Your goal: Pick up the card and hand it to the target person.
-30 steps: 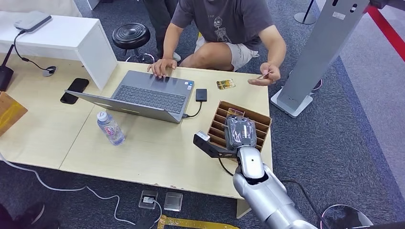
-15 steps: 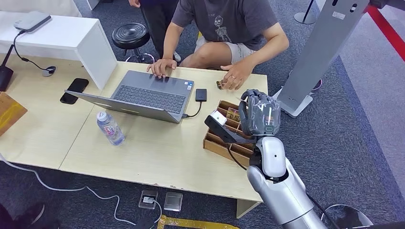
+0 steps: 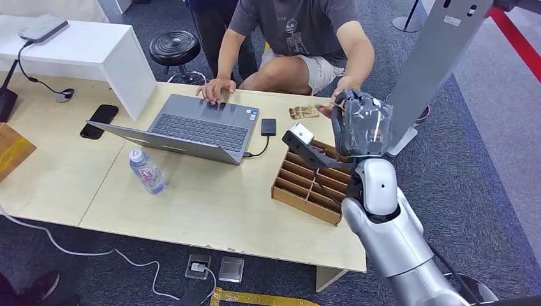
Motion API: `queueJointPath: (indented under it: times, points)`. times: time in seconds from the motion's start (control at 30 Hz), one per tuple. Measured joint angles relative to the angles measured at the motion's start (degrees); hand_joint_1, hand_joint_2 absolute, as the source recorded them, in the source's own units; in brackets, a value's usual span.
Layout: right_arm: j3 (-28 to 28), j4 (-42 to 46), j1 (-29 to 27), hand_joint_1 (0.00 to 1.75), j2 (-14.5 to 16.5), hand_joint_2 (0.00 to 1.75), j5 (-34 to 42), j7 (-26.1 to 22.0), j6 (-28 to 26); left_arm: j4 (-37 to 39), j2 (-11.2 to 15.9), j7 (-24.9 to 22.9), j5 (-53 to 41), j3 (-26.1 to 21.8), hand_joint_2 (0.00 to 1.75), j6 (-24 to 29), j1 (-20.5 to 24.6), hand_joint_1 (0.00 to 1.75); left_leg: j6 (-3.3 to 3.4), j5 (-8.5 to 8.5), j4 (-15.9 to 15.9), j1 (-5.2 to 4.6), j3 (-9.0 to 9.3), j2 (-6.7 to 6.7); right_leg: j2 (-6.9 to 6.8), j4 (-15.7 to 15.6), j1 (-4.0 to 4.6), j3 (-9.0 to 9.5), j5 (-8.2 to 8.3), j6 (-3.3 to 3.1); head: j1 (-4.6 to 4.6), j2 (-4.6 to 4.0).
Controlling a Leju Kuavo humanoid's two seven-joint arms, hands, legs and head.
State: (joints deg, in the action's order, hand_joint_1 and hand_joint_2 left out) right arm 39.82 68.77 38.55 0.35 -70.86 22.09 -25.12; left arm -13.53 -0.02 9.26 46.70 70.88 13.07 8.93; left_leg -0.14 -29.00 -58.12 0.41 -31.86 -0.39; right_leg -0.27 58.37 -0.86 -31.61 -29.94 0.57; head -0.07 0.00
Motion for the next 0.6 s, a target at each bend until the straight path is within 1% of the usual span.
queueJointPath:
  times: [0.13, 0.2, 0.23, 0.27, 0.33, 0.37, 0.4, 0.5, 0.6]
  points:
    - [0.17, -5.54, 3.06, 1.34, 1.14, 1.75, -1.12, -0.04, -0.1, 0.0, -0.08, -0.46, -0.25, 0.01, 0.0, 0.0, 0.13, 0.0, 0.0, 0.0, 0.0, 0.0, -0.02, 0.0, -0.02, 0.0, 0.0, -0.01, 0.0, 0.0, -0.03, 0.0]
    - [0.26, -8.21, 4.02, 1.11, 1.83, 1.75, -1.55, -0.03, -0.1, 0.0, -0.11, -0.67, -0.39, 0.02, 0.0, -0.01, 0.13, 0.0, 0.0, 0.0, 0.0, 0.0, -0.03, 0.0, -0.02, 0.0, 0.0, -0.02, 0.0, 0.0, -0.03, 0.0]
    - [0.31, -9.8, 4.51, 0.89, 2.26, 1.75, -1.73, -0.01, -0.07, 0.0, -0.14, -0.74, -0.45, 0.03, 0.0, -0.01, 0.12, 0.0, 0.0, 0.0, 0.0, 0.0, -0.03, 0.0, -0.02, 0.0, 0.0, -0.02, 0.0, 0.0, -0.03, 0.0]
    - [0.36, -11.24, 5.01, 0.6, 2.66, 1.75, -1.92, 0.04, 0.02, 0.0, -0.16, -0.78, -0.5, 0.03, 0.0, -0.01, 0.12, 0.0, 0.0, 0.0, 0.0, 0.0, -0.03, 0.0, -0.02, 0.0, 0.0, -0.02, 0.0, 0.0, -0.03, 0.0]
    - [0.44, -13.93, 5.93, 0.14, 3.36, 1.75, -2.33, 0.24, 0.33, 0.0, -0.21, -0.79, -0.54, 0.04, 0.0, 0.0, 0.08, 0.0, 0.0, 0.0, 0.0, 0.0, -0.02, 0.0, -0.02, 0.0, 0.0, -0.01, 0.0, 0.0, -0.01, 0.0]
    - [0.48, -14.95, 6.19, 0.03, 3.63, 1.75, -2.56, 0.4, 0.68, 0.0, -0.22, -0.78, -0.54, 0.04, 0.0, -0.01, 0.05, 0.0, 0.0, 0.0, 0.0, 0.0, -0.02, 0.0, -0.02, 0.0, 0.0, -0.01, 0.0, 0.0, 0.0, 0.0]
    - [0.52, -15.94, 6.36, 0.0, 3.89, 1.75, -2.73, 0.56, 1.15, 0.0, -0.23, -0.76, -0.54, 0.04, 0.0, 0.0, 0.02, 0.0, 0.0, 0.0, 0.0, 0.0, -0.02, 0.0, -0.03, 0.0, 0.0, -0.01, 0.0, 0.0, 0.01, 0.0]
    - [0.7, -18.72, 6.45, 0.0, 4.55, 1.75, -2.72, 1.01, 2.78, 0.0, -0.25, -0.64, -0.54, 0.04, 0.0, 0.0, -0.06, 0.0, 0.0, 0.0, 0.0, 0.0, -0.02, 0.0, -0.03, 0.0, 0.0, -0.01, 0.0, 0.0, 0.01, 0.0]
    - [0.88, -20.26, 6.42, 0.0, 4.85, 1.75, -2.43, 1.14, 3.19, 0.0, -0.25, -0.48, -0.54, 0.04, 0.0, 0.0, -0.11, 0.0, 0.0, 0.0, 0.0, 0.0, -0.03, 0.0, -0.03, 0.0, 0.0, -0.02, 0.0, 0.0, 0.02, 0.0]
